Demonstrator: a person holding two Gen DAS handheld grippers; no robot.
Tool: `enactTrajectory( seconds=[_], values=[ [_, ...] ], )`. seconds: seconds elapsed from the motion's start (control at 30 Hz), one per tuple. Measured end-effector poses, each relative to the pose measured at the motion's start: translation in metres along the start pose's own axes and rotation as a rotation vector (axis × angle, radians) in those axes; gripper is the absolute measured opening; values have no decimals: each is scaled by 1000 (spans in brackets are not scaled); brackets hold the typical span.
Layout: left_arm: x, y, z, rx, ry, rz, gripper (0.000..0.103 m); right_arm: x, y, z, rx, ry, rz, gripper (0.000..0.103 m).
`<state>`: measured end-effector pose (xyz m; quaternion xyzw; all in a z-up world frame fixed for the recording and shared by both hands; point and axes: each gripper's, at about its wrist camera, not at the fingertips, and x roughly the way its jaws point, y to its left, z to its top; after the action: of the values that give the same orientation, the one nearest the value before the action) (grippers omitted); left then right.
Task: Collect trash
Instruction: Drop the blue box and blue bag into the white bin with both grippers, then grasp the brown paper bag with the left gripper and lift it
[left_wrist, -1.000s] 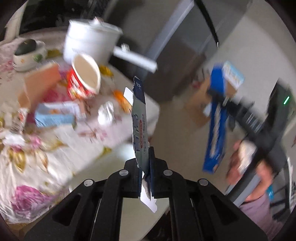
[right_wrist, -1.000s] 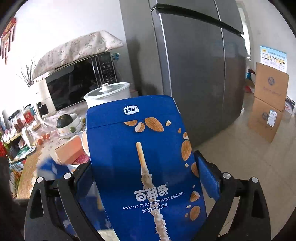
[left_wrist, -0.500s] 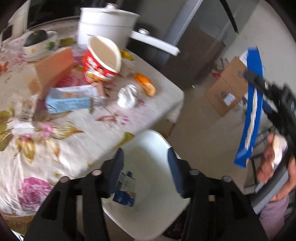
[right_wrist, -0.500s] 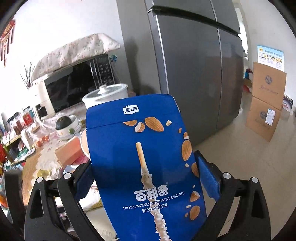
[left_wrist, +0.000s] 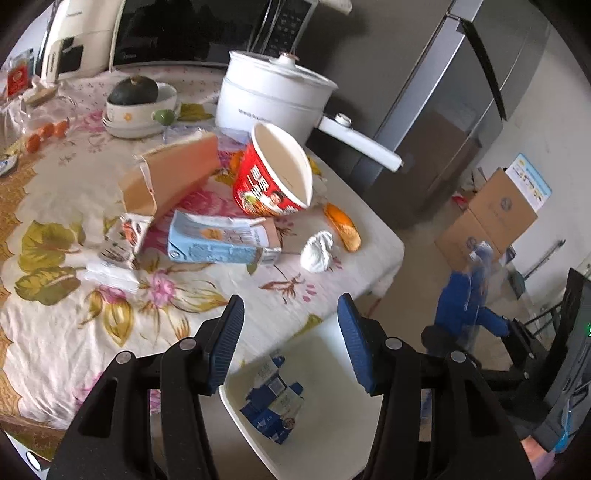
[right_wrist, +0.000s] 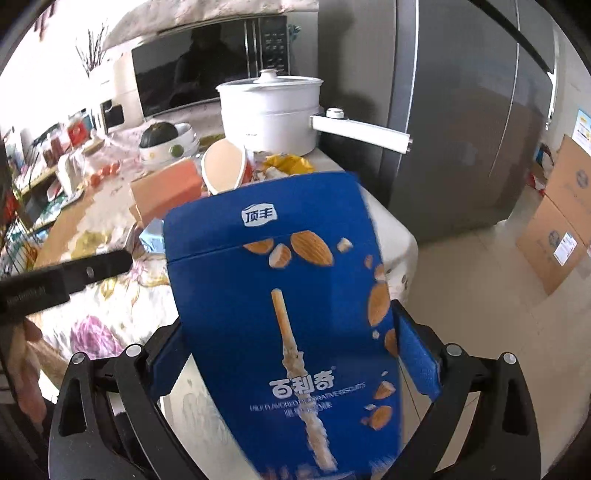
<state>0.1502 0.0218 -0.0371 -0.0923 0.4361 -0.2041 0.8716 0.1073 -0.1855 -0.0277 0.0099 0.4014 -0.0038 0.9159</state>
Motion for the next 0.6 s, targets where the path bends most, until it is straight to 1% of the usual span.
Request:
enactTrajectory(
  seconds=[0.13,0.37,0.43,0.47,0.6],
  values=[
    [-5,2,2,9,-35,29,53,0,-3,2,24,2,6,95],
    [-7,11,6,-20,-47,37,53,0,-4,4,41,-8,-6,96],
    [-8,14,7,-27,-53,43,57,-1,-2,6,43,-23,-20,96],
    [-8,14,7,-31,-59,46,60,-1,-2,9,45,-30,-25,96],
    [-7,18,9,-40,-68,62,60,1,1,18,68,-53,-44,96]
  ],
)
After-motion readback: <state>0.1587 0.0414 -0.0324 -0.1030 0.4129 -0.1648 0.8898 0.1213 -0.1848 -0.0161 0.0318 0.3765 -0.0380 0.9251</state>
